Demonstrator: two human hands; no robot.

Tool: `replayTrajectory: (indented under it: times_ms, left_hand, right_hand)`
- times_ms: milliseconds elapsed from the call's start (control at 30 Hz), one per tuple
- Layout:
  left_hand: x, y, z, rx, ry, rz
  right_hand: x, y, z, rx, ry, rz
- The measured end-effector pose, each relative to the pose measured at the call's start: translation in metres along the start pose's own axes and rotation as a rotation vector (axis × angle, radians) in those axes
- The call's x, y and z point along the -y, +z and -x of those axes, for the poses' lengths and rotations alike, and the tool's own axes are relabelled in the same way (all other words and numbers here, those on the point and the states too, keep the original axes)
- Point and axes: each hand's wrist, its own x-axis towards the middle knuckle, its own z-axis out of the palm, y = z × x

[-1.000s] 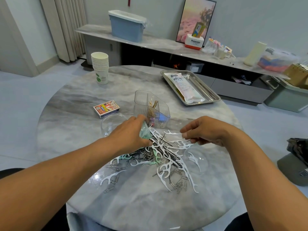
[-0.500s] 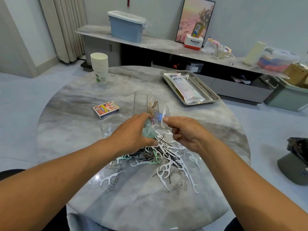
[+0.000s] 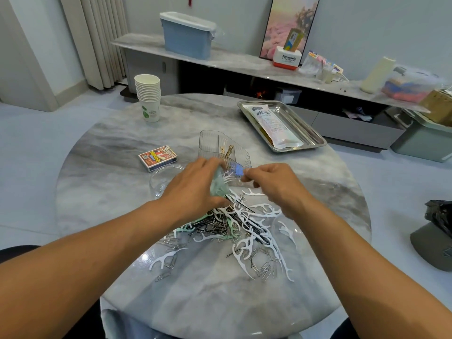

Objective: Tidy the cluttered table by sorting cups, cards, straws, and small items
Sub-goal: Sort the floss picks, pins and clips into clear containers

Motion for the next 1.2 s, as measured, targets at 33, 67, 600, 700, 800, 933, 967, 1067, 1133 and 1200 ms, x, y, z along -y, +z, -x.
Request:
replayTrajectory:
  times_ms: [33, 67, 600, 700, 800, 933, 967, 1067, 1133, 1200]
  left_hand:
    - [0.000, 0.000, 0.000, -0.002, -0.002, -0.009]
    - [0.001, 0.000, 0.000, 0.001, -0.005, -0.016]
    - [0.009, 0.003, 0.005, 0.070, -0.005, -0.064]
    - [0.010, 0.001, 0.004, 0.073, -0.003, -0.061]
    - [0.010, 0.001, 0.003, 0.063, 0.003, -0.055]
    - [0.010, 0.000, 0.003, 0.060, 0.009, -0.051]
    - [0.009, 0.000, 0.003, 0.064, 0.010, -0.052]
    - [0.009, 0.000, 0.004, 0.074, 0.010, -0.049]
    - [0.008, 0.000, 0.004, 0.089, 0.010, -0.049]
    - [0.007, 0.000, 0.004, 0.105, 0.015, -0.057]
  right_hand:
    - [-0.006, -0.005, -0.004, -0.019, 0.008, 0.040]
    - [-0.015, -0.008, -0.008, -0.027, 0.020, 0.113]
    - [-0.057, 0.009, -0.019, 0.271, 0.048, 0.706]
    - [-0.056, 0.007, -0.021, 0.239, 0.041, 0.693]
    - [-0.054, 0.000, -0.022, 0.249, 0.069, 0.588]
    - [-0.050, -0.012, -0.023, 0.246, 0.090, 0.362]
    - [-0.048, -0.014, -0.023, 0.247, 0.091, 0.278]
    - [-0.039, -0.020, -0.020, 0.267, 0.129, 0.025]
    - [-0.034, -0.023, -0.018, 0.282, 0.120, -0.072]
    - [-0.031, -0.023, -0.017, 0.275, 0.086, -0.130]
